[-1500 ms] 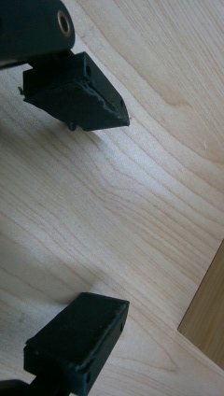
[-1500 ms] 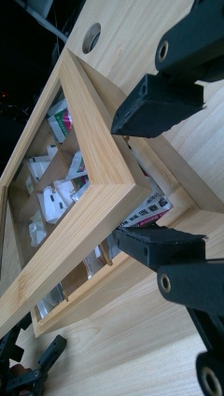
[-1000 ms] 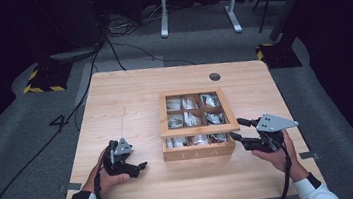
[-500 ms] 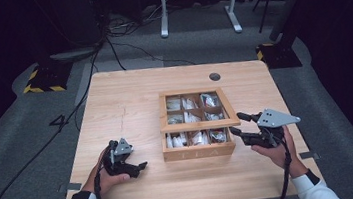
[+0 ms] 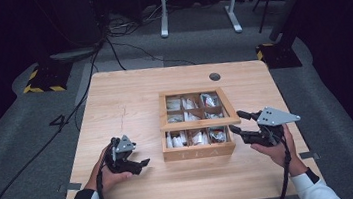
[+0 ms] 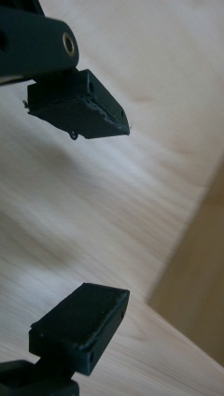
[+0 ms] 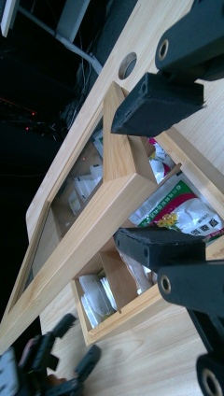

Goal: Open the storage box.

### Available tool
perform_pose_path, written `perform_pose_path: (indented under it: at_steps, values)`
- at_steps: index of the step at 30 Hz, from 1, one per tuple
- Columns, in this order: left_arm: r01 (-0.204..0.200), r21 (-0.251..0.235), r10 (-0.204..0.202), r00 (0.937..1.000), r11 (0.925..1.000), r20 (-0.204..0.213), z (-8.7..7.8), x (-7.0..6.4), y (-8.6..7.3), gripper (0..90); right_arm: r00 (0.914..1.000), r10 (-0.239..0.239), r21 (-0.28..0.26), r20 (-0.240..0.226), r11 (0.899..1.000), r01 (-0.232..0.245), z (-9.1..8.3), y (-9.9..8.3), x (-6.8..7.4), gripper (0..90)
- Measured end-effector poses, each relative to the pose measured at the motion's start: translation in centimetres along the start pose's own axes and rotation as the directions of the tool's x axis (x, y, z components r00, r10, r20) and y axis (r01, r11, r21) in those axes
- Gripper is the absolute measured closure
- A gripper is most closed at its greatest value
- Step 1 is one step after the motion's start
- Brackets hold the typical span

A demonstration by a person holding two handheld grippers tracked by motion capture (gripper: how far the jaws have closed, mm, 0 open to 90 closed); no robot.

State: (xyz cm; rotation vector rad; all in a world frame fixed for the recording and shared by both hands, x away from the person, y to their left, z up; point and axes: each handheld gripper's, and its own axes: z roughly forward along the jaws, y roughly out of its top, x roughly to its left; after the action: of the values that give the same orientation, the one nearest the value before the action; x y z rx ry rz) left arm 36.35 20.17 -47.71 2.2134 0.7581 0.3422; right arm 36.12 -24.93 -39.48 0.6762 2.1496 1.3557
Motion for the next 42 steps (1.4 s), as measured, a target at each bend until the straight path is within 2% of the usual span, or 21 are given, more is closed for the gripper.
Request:
perform_pose_path:
  at_steps: [2, 4, 7, 9, 13, 14, 15, 19, 21, 23, 28, 30, 33, 42]
  values:
    - [-0.025, -0.051, 0.024, 0.9991, 0.9984, -0.034, -0.8, -0.3, 1.4, 19.3, 1.0000, 0.003, -0.001, 0.003, 1.000, -0.003, 0.0, 0.1, 0.0, 43.4]
    - [-0.046, -0.113, 0.041, 0.9980, 0.9925, -0.048, -1.6, -0.5, 2.8, 20.2, 0.9999, 0.011, 0.000, 0.007, 1.000, -0.011, 0.1, 0.3, -0.1, 43.4]
    - [-0.081, -0.191, 0.071, 0.9957, 0.9782, -0.059, -2.6, -1.1, 4.9, 21.2, 0.9997, 0.019, -0.003, 0.012, 1.000, -0.019, 0.1, 0.7, -0.2, 43.2]
    - [-0.112, -0.234, 0.097, 0.9923, 0.9657, -0.077, -3.1, -1.6, 6.3, 22.4, 0.9997, 0.020, -0.003, 0.012, 1.000, -0.020, 0.2, 0.8, -0.3, 43.1]
    - [-0.172, -0.277, 0.146, 0.9828, 0.9452, -0.113, -3.4, -2.3, 8.7, 26.3, 0.9996, 0.024, -0.003, 0.011, 1.000, -0.024, 0.2, 1.0, -0.5, 42.9]
    - [-0.173, -0.288, 0.147, 0.9829, 0.9417, -0.110, -3.4, -2.4, 9.1, 27.9, 0.9996, 0.026, -0.002, 0.010, 1.000, -0.026, 0.2, 1.0, -0.5, 42.8]
    - [-0.174, -0.295, 0.149, 0.9834, 0.9396, -0.103, -3.3, -2.4, 9.5, 28.9, 0.9996, 0.027, -0.002, 0.009, 1.000, -0.027, 0.2, 1.1, -0.5, 42.8]
    - [-0.219, -0.279, 0.189, 0.9732, 0.9348, -0.132, -2.7, -2.6, 10.6, 30.2, 0.9992, 0.037, -0.006, 0.011, 0.999, -0.037, 0.2, 1.3, -0.6, 43.1]
    - [-0.222, -0.287, 0.193, 0.9731, 0.9320, -0.125, -2.6, -2.4, 10.9, 31.1, 0.9992, 0.039, -0.011, 0.010, 0.999, -0.039, 0.2, 1.4, -0.8, 43.3]
    - [-0.213, -0.296, 0.189, 0.9762, 0.9312, -0.107, -2.6, -2.1, 11.2, 32.5, 0.9988, 0.048, -0.021, 0.014, 0.999, -0.048, 0.2, 1.6, -0.9, 43.5]
    - [-0.263, -0.291, 0.237, 0.9638, 0.9197, -0.123, -2.7, -1.9, 11.7, 42.2, 0.9975, 0.065, -0.035, 0.026, 0.997, -0.064, -0.1, 1.8, -1.3, 43.3]
    - [-0.260, -0.305, 0.236, 0.9650, 0.9162, -0.113, -2.8, -1.8, 11.9, 47.0, 0.9970, 0.072, -0.042, 0.030, 0.997, -0.070, -0.3, 1.8, -1.5, 43.1]
    - [-0.275, -0.318, 0.241, 0.9598, 0.9073, -0.144, -3.1, -1.6, 12.3, 50.8, 0.9966, 0.076, -0.039, 0.034, 0.996, -0.074, -0.4, 1.8, -1.7, 42.8]
    - [-0.269, -0.349, 0.232, 0.9620, 0.8978, -0.144, -3.5, -0.5, 13.8, 56.0, 0.9959, 0.085, -0.025, 0.032, 0.996, -0.084, -0.4, 1.3, -2.0, 42.0]
